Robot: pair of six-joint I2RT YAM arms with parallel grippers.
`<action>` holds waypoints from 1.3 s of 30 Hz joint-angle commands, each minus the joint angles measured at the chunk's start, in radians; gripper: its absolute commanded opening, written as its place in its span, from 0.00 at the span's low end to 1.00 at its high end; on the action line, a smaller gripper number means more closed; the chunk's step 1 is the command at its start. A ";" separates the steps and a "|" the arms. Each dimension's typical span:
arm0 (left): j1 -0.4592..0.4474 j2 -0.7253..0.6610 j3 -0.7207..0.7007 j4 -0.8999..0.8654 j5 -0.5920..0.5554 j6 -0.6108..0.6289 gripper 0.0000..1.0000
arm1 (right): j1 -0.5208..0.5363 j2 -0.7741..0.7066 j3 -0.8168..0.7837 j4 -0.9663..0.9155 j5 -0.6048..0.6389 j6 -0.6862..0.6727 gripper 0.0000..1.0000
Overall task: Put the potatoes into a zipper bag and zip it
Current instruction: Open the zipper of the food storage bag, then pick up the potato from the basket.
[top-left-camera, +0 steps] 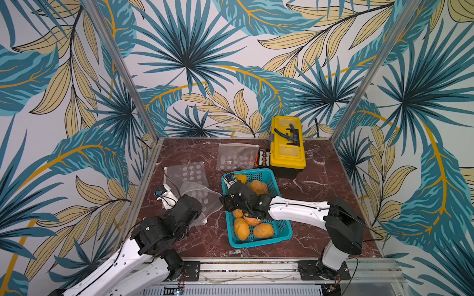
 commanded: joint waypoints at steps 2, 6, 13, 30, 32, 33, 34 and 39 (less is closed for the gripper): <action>0.003 0.006 0.001 -0.008 0.047 -0.023 0.00 | -0.003 -0.113 -0.063 0.037 0.008 -0.003 0.77; 0.003 0.046 0.028 -0.006 0.064 -0.001 0.00 | -0.002 -0.207 -0.114 -0.010 0.069 -0.001 0.83; 0.003 0.092 0.051 0.011 0.072 0.034 0.00 | -0.003 -0.306 -0.215 -0.088 0.210 0.038 0.87; 0.004 0.132 0.052 0.179 0.201 0.223 0.00 | -0.029 -0.084 -0.146 -0.109 0.168 0.055 0.99; 0.004 0.141 0.056 0.185 0.215 0.232 0.00 | -0.041 -0.066 -0.138 -0.122 0.176 0.068 0.97; 0.004 0.144 0.056 0.193 0.220 0.240 0.00 | -0.046 -0.063 -0.139 -0.120 0.178 0.071 0.97; 0.003 0.146 0.056 0.201 0.227 0.251 0.00 | -0.054 -0.060 -0.146 -0.109 0.177 0.072 0.96; 0.002 0.144 0.052 0.211 0.232 0.259 0.00 | -0.072 -0.019 -0.118 -0.096 0.156 0.061 0.93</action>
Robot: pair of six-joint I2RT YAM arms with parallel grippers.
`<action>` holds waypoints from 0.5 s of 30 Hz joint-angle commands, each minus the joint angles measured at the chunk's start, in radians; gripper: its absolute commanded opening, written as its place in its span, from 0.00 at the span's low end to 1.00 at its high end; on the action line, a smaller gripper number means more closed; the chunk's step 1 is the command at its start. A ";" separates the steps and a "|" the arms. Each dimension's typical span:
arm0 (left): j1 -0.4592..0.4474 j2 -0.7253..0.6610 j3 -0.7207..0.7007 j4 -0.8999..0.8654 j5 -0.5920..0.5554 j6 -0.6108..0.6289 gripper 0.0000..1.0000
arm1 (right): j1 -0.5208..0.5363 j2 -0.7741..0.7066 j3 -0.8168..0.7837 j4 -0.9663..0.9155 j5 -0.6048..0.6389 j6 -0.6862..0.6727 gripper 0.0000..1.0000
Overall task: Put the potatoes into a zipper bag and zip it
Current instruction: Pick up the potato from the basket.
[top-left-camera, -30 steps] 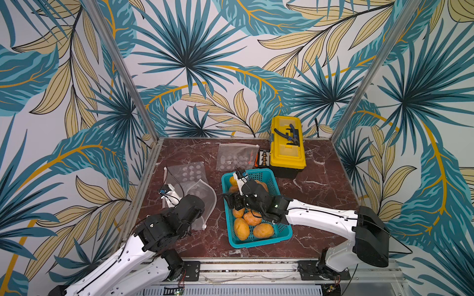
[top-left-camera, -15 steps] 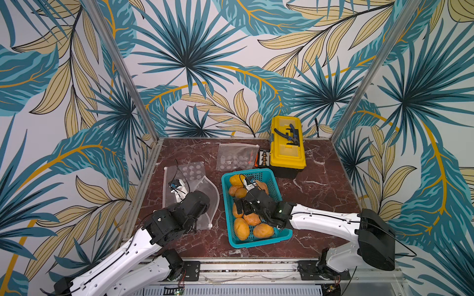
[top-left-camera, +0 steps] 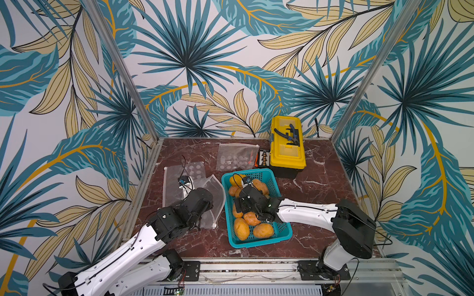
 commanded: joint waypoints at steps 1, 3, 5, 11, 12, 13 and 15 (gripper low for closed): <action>0.003 -0.008 0.023 0.029 0.011 0.031 0.00 | -0.008 0.038 0.037 -0.001 -0.012 0.009 0.92; 0.003 -0.013 0.020 0.036 0.012 0.038 0.00 | -0.013 0.050 0.041 0.006 -0.023 0.009 0.90; 0.002 -0.019 0.016 0.046 0.018 0.046 0.00 | -0.020 0.055 0.043 0.008 -0.036 0.012 0.86; 0.003 -0.018 -0.002 0.095 0.048 0.076 0.00 | -0.026 -0.018 -0.013 0.025 -0.026 0.021 0.67; 0.003 -0.017 -0.002 0.097 0.054 0.076 0.00 | -0.025 -0.037 -0.024 0.025 -0.024 0.022 0.65; 0.003 -0.015 -0.004 0.102 0.056 0.077 0.00 | -0.026 -0.063 -0.040 0.027 -0.023 0.023 0.63; 0.003 -0.010 -0.005 0.109 0.062 0.078 0.00 | -0.026 -0.113 -0.072 0.029 -0.023 0.025 0.59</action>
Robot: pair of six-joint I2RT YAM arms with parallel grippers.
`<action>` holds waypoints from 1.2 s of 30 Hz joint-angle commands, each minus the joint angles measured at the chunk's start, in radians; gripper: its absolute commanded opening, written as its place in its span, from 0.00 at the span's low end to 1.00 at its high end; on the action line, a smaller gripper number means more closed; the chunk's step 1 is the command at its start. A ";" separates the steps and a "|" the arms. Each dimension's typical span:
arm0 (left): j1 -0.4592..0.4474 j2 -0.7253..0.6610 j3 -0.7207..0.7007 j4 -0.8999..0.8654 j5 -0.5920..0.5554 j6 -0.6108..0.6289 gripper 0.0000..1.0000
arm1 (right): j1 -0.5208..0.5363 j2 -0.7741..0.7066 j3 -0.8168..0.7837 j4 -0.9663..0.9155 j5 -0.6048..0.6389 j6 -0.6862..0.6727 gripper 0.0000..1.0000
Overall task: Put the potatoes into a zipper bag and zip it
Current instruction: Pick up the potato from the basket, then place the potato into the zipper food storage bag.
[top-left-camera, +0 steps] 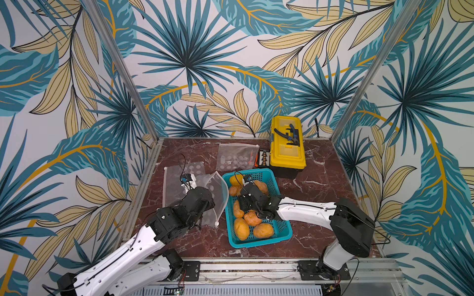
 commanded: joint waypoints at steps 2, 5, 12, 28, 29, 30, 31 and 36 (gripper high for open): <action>0.004 0.006 -0.004 0.039 0.021 0.025 0.00 | -0.003 -0.140 -0.075 0.006 0.010 0.006 0.54; 0.004 0.014 0.001 0.043 0.030 0.028 0.00 | -0.003 -0.229 -0.113 -0.012 0.012 0.007 0.48; 0.004 0.030 0.002 0.052 0.033 0.030 0.00 | 0.001 -0.393 -0.129 -0.037 -0.071 -0.016 0.39; 0.008 0.059 0.012 0.060 0.044 0.042 0.00 | 0.040 -0.088 0.174 0.026 -0.347 -0.043 0.36; 0.008 0.055 0.012 0.060 0.047 0.042 0.00 | 0.039 -0.062 0.192 0.019 -0.343 -0.039 0.37; 0.008 0.052 0.011 0.060 0.050 0.044 0.00 | 0.040 -0.038 0.205 0.015 -0.347 -0.038 0.40; 0.009 0.049 0.012 0.060 0.052 0.047 0.00 | 0.040 -0.021 0.215 0.014 -0.350 -0.038 0.41; 0.008 0.044 0.009 0.060 0.051 0.050 0.00 | 0.039 0.021 0.244 0.002 -0.344 -0.032 0.61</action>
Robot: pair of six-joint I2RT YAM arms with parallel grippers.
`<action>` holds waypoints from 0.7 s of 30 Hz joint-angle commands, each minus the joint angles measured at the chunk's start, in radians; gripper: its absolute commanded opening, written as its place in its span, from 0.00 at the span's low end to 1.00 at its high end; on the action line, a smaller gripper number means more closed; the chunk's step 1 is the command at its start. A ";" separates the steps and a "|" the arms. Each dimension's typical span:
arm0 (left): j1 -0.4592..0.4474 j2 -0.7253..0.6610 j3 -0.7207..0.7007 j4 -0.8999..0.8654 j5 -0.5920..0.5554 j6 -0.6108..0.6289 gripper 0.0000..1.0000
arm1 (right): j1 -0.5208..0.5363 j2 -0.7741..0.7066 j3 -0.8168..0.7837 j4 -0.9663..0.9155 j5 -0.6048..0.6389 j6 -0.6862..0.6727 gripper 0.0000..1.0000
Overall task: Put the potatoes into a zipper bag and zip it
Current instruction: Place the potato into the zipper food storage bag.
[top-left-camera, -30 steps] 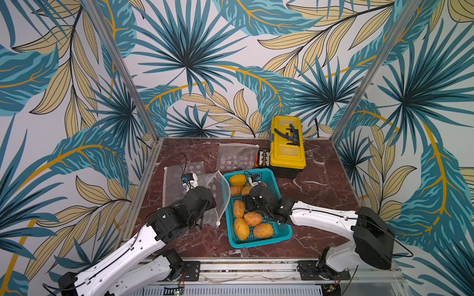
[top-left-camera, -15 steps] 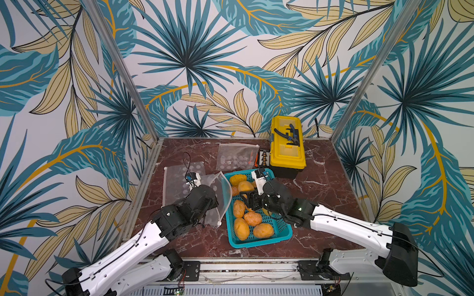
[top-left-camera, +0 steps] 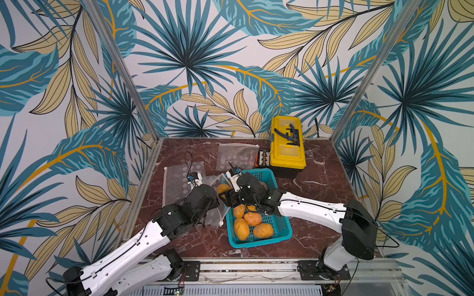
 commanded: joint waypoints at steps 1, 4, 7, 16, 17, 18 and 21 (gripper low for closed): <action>0.004 -0.015 0.010 0.013 0.001 0.018 0.00 | 0.003 0.002 0.034 -0.016 -0.009 0.005 0.66; 0.005 -0.018 0.010 0.013 0.003 0.021 0.00 | 0.003 -0.009 0.043 -0.031 -0.004 0.001 0.82; 0.007 -0.023 0.009 0.013 0.000 0.022 0.00 | 0.004 -0.047 0.038 -0.057 0.022 -0.008 0.92; 0.009 -0.032 0.004 0.013 -0.008 0.021 0.00 | 0.002 -0.298 -0.138 -0.124 0.255 -0.022 0.99; 0.008 -0.033 0.004 0.013 -0.009 0.022 0.00 | -0.001 -0.330 -0.163 -0.136 0.292 -0.017 0.99; 0.009 -0.033 0.005 0.013 -0.009 0.021 0.00 | -0.003 -0.355 -0.186 -0.145 0.328 -0.013 0.99; 0.008 -0.030 0.006 0.013 -0.009 0.023 0.00 | -0.027 -0.422 -0.265 -0.146 0.398 0.009 1.00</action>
